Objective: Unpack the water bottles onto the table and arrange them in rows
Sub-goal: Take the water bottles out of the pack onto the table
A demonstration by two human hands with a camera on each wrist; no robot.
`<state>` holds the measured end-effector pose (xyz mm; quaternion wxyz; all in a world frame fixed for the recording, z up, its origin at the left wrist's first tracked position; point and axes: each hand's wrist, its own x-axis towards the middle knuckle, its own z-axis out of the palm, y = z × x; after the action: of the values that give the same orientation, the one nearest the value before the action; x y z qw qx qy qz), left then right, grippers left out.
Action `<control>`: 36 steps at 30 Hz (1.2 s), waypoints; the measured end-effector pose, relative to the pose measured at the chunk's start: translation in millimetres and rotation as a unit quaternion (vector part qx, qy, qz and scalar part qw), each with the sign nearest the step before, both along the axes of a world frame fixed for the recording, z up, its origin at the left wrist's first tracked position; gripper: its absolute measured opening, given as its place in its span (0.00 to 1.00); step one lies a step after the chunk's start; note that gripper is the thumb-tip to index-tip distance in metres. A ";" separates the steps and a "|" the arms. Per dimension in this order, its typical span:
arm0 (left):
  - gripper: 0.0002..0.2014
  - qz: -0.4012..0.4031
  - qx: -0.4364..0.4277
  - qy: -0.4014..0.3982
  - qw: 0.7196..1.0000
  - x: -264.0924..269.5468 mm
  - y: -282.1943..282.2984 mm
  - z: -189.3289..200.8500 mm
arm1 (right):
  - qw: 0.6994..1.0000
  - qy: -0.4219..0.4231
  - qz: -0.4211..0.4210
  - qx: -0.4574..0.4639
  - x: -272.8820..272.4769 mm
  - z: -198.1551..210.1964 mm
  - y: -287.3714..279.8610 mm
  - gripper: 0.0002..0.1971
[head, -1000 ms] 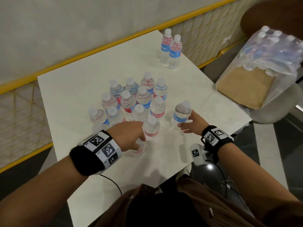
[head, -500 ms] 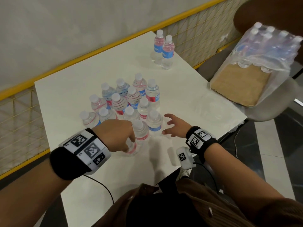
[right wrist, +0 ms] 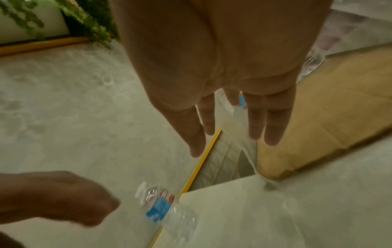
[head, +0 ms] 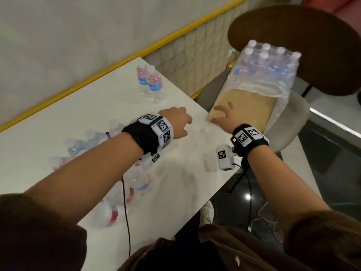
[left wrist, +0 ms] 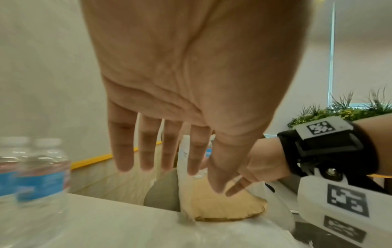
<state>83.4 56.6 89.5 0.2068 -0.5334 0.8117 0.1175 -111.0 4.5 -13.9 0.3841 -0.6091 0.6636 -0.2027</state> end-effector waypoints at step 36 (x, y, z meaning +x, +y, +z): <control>0.24 0.003 -0.091 0.239 0.967 -134.5 -123.3 -43.9 | 0.973 0.230 -0.012 0.011 -97.6 17.7 -184.1 0.28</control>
<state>-51.2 -66.8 45.6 -0.0425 -0.5091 0.8431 0.1678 -208.6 -179.5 3.9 0.2254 -0.6274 0.7434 -0.0547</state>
